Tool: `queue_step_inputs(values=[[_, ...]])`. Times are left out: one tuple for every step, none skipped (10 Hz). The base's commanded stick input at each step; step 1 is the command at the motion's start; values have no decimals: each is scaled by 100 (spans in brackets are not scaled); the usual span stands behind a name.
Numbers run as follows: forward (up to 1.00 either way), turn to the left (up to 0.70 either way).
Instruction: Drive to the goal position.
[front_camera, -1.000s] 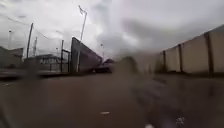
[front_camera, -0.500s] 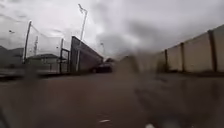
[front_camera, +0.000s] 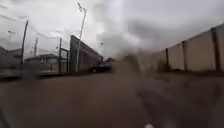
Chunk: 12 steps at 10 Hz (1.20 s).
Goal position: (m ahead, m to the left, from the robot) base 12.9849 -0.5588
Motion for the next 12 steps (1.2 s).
queue_step_inputs(values=[[50,2],[50,2],[50,2],[50,2],[50,2],[50,2],[50,2],[50,2],[50,2],[50,2],[50,2],[50,2]])
